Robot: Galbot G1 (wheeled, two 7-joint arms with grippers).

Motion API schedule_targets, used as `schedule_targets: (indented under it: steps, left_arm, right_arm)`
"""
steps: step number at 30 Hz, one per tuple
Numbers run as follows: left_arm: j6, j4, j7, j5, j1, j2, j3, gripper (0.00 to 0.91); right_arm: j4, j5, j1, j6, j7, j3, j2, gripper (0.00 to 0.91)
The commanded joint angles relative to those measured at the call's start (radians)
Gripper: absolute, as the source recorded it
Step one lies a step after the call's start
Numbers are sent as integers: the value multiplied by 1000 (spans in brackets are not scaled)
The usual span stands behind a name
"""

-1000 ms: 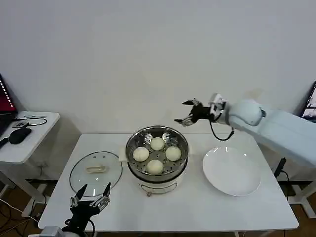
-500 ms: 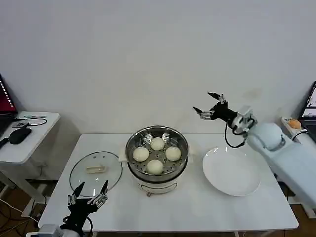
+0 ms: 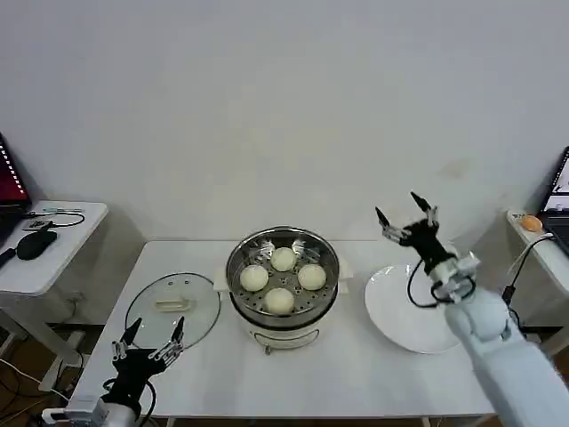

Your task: Take steamed baozi put them in steamer then cover it.

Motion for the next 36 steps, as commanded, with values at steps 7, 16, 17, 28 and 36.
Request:
schedule_targets:
  steps: [7, 16, 17, 28, 36]
  left_arm:
    - [-30, 189, 67, 56, -54, 52, -33, 907]
    - [-175, 343, 96, 371, -41, 116, -52, 907]
    - [-194, 358, 90, 396, -37, 125, -47, 907]
    - [-349, 502, 24, 803, -89, 150, -15, 907]
    - [-391, 615, -52, 1104, -152, 164, -1, 907]
  right_arm:
    - [102, -56, -392, -22, -30, 285, 217, 907]
    - [113, -32, -397, -47, -132, 333, 226, 907]
    - [112, -32, -396, -45, -131, 335, 226, 907]
    - [120, -39, -412, -42, -137, 333, 238, 907]
    - [128, -41, -426, -43, -141, 337, 252, 907]
